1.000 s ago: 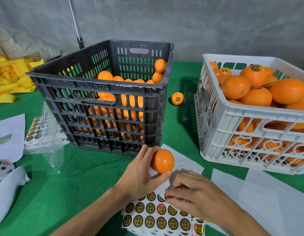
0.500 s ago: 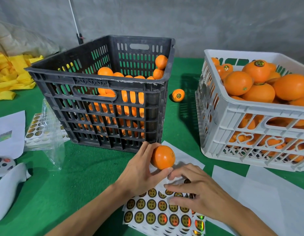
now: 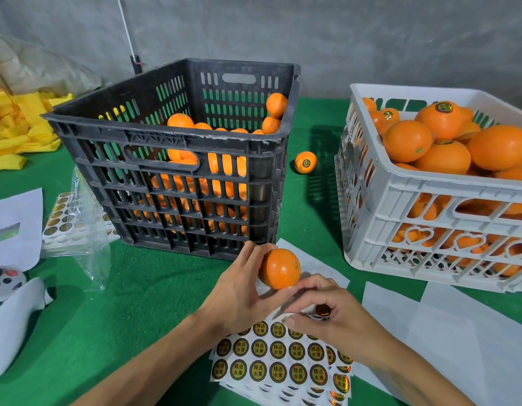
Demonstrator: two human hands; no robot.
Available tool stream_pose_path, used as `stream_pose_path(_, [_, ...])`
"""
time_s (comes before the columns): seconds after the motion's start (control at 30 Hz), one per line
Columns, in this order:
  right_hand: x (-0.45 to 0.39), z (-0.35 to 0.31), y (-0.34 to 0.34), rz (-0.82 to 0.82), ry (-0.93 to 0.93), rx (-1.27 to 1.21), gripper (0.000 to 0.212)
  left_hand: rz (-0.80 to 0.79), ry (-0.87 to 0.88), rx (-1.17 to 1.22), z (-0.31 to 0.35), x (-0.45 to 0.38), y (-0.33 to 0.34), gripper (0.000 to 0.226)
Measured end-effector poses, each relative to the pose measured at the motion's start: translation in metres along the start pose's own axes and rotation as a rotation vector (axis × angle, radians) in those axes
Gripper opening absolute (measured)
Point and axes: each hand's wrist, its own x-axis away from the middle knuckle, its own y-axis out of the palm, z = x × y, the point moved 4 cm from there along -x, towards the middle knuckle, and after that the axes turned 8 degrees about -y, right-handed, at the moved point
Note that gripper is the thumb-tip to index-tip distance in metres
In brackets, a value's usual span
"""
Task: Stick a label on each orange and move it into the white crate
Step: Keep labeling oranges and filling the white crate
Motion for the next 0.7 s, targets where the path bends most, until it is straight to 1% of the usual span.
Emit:
stream_pose_path(0.1, [0.0, -0.006, -0.002, -0.023, 0.05, -0.074, 0.008, 0.009, 0.011, -0.01, 0.0, 0.0, 0.0, 0.071])
stream_pose_path(0.23, [0.001, -0.012, -0.003, -0.034, 0.081, -0.092, 0.006, 0.011, 0.009, -0.014, -0.001, 0.0, 0.0, 0.072])
stream_pose_path(0.6, [-0.002, -0.012, -0.002, -0.065, 0.127, -0.041, 0.017, 0.015, 0.008, -0.02, -0.003, -0.001, 0.002, 0.072])
stream_pose_path(0.7, [-0.003, -0.012, 0.0, -0.03, 0.146, -0.016, 0.018, 0.013, 0.007, -0.021, -0.003, -0.001, 0.002, 0.073])
